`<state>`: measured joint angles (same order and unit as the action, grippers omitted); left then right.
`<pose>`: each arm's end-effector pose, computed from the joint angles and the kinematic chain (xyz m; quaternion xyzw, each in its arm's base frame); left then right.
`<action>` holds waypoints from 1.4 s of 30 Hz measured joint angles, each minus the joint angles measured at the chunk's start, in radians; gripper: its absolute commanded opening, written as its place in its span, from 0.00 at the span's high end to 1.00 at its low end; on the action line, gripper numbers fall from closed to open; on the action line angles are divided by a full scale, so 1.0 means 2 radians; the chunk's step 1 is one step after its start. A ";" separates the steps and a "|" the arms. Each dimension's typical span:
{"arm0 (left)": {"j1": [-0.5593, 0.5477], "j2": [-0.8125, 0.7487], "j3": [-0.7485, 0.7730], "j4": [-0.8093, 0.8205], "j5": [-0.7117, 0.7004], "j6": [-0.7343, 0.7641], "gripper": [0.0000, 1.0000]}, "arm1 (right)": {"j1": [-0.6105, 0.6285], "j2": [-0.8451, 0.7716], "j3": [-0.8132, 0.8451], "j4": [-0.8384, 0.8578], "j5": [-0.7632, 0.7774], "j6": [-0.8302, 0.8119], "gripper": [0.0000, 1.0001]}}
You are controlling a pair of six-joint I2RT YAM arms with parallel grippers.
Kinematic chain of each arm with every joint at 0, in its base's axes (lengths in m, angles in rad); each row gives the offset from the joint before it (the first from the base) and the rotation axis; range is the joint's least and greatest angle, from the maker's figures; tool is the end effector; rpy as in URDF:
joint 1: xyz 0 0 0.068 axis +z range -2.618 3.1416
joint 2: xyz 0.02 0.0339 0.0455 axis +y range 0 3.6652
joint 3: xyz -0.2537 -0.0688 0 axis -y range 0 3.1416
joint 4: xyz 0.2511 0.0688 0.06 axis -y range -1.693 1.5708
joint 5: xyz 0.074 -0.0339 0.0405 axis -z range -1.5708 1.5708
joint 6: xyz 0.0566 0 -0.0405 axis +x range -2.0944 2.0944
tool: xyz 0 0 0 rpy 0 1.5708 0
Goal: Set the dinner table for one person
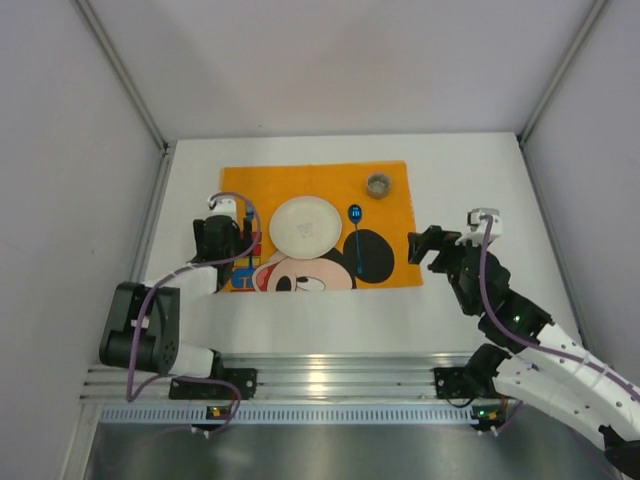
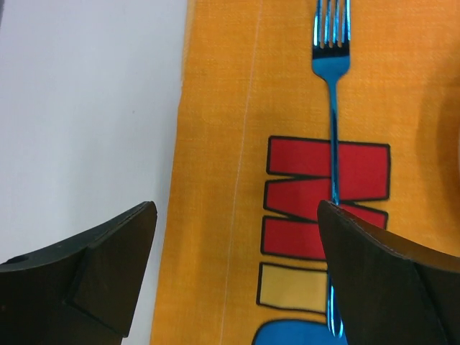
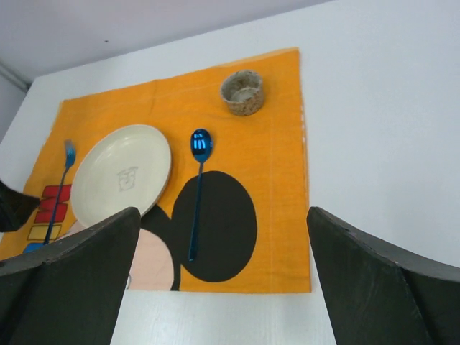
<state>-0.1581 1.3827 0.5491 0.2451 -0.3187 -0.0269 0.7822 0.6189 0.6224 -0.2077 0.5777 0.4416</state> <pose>0.2912 -0.0285 0.1462 -0.0176 0.8737 0.0963 0.4766 0.1517 0.1072 0.2969 0.0513 0.7631 0.1668 0.6223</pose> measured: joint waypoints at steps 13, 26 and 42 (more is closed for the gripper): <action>0.059 0.069 -0.052 0.225 0.090 -0.013 0.01 | 0.000 -0.012 -0.051 0.028 0.069 -0.025 0.00; 0.073 0.097 -0.131 0.376 0.121 -0.014 0.01 | 0.000 0.007 -0.079 0.054 0.114 -0.028 0.00; 0.072 0.097 -0.126 0.385 0.121 -0.013 0.01 | -0.268 0.137 -0.249 0.330 -0.079 -0.231 0.00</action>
<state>-0.0139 1.5757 0.2974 1.0149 -0.0761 -0.0532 0.2466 0.8932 0.1234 0.4515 0.4198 -0.0212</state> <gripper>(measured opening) 0.989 0.996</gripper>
